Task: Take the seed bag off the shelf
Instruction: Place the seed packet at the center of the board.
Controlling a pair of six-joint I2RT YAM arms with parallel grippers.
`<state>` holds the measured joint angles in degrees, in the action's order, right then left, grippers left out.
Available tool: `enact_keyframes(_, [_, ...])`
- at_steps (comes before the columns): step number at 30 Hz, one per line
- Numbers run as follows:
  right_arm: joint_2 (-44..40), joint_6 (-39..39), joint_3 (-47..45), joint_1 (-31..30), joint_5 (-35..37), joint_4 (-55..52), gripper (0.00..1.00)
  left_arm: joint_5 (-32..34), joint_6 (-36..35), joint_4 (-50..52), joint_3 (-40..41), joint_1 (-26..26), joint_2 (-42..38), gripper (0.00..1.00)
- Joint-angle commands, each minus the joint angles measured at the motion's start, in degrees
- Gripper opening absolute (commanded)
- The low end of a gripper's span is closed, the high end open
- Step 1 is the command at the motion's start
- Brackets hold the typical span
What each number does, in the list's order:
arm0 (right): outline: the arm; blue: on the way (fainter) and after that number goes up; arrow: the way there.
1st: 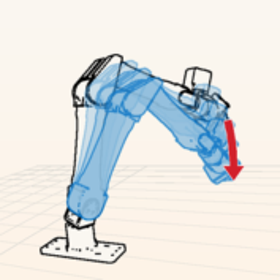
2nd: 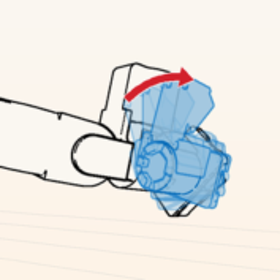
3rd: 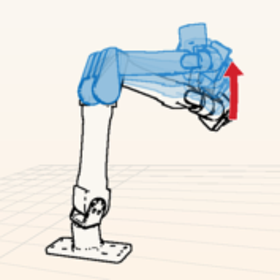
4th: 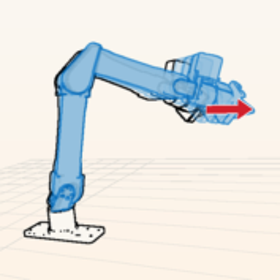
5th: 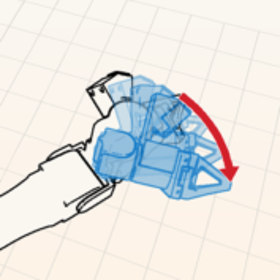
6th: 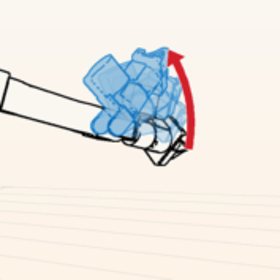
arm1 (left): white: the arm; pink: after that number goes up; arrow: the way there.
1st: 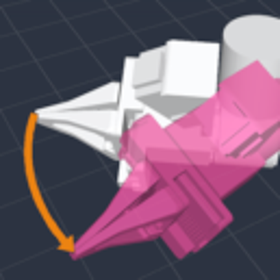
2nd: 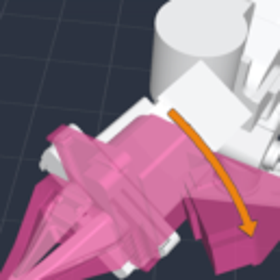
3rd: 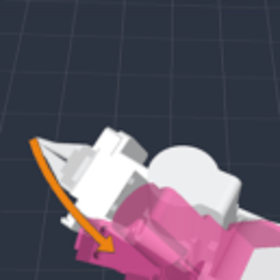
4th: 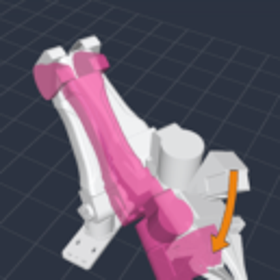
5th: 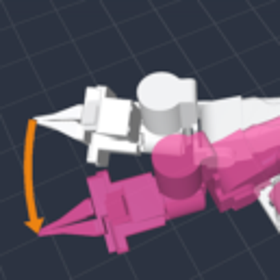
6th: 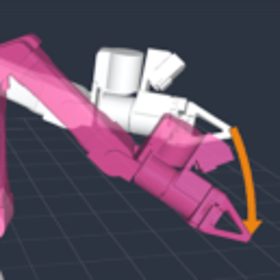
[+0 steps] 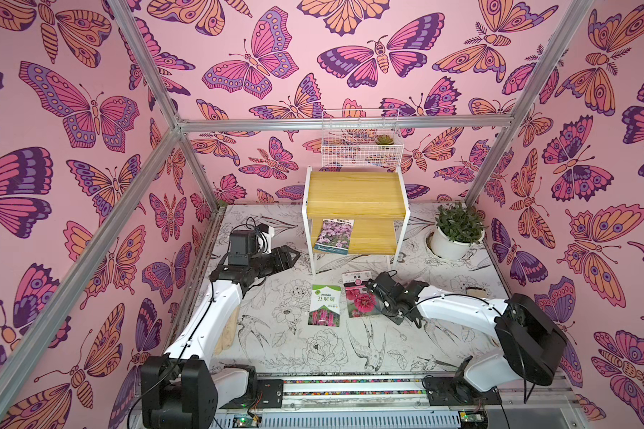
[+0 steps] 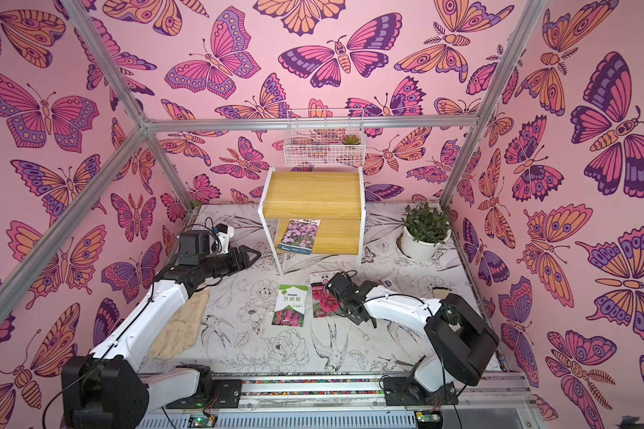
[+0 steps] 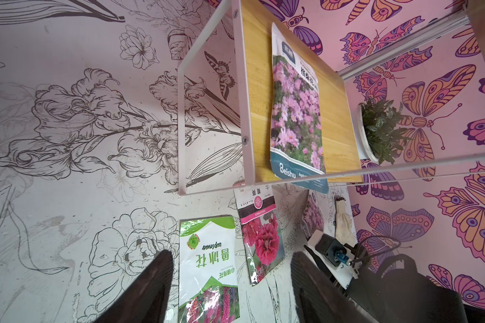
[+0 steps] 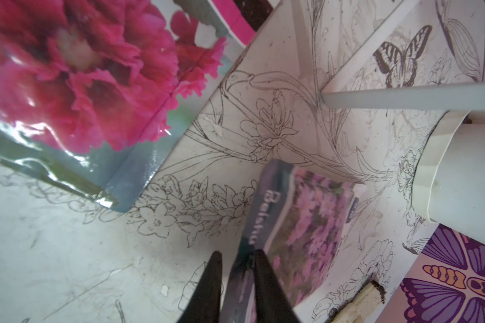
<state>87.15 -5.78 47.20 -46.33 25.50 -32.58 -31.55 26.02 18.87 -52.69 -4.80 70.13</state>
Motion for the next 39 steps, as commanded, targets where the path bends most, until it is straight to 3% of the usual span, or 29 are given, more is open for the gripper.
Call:
enact_keyframes(1, [1.3,1.0,1.3,0.4,-0.1,-1.3,0.28,-0.8,0.1,-0.8,0.4,0.5,-1.1,0.69])
enact_keyframes(3, [1.5,1.1,1.4,0.4,0.1,-1.3,0.32,-0.7,0.1,-0.9,0.4,0.5,-1.4,0.69])
enact_keyframes(7, [-0.1,1.6,1.8,0.4,-0.6,-1.7,0.63,-0.3,0.1,-0.3,0.4,0.5,-1.7,0.70])
enact_keyframes(10, [-5.7,2.4,3.1,0.2,-4.6,-3.5,0.70,0.0,0.3,-0.4,0.4,0.6,-1.8,0.70])
enact_keyframes(13, [-12.0,3.0,6.5,-1.5,-8.1,-6.1,0.69,0.5,0.6,-0.4,0.2,0.6,-1.6,0.70])
enact_keyframes(16, [-18.1,3.4,6.5,-2.4,-10.4,-3.3,0.61,0.2,1.5,-0.8,0.2,0.6,-1.4,0.69])
enact_keyframes(18, [-22.3,4.5,3.9,-2.4,-8.7,0.3,0.56,-0.2,1.9,-0.9,0.4,0.6,-1.7,0.67])
enact_keyframes(20, [-27.6,5.5,-0.2,-2.0,-8.1,5.2,0.51,-0.4,2.2,-1.3,0.9,0.7,-2.2,0.59])
enact_keyframes(24, [-35.3,8.7,-7.2,-0.1,-14.7,16.7,0.43,-0.2,3.3,-2.7,2.0,0.5,-2.7,0.59])
enact_keyframes(27, [-32.2,10.7,-6.3,0.1,-17.2,19.8,0.37,-1.1,5.0,-4.3,2.3,0.5,-1.6,0.60])
enact_keyframes(31, [-25.7,9.1,-3.2,0.2,-11.0,17.1,0.34,-3.1,6.7,-5.7,2.7,-0.1,-1.1,0.60])
enact_keyframes(36, [-28.1,9.4,-6.7,2.1,-14.6,23.5,0.32,-2.4,7.6,-7.0,4.8,-0.6,-2.7,0.59])
enact_keyframes(38, [-28.6,9.6,-8.2,2.1,-17.3,27.6,0.35,-1.6,7.7,-7.2,5.2,-0.6,-3.1,0.60])
enact_keyframes(39, [-28.4,9.0,-8.9,2.1,-19.5,30.1,0.43,-1.1,7.6,-7.2,5.3,-0.6,-3.2,0.60])
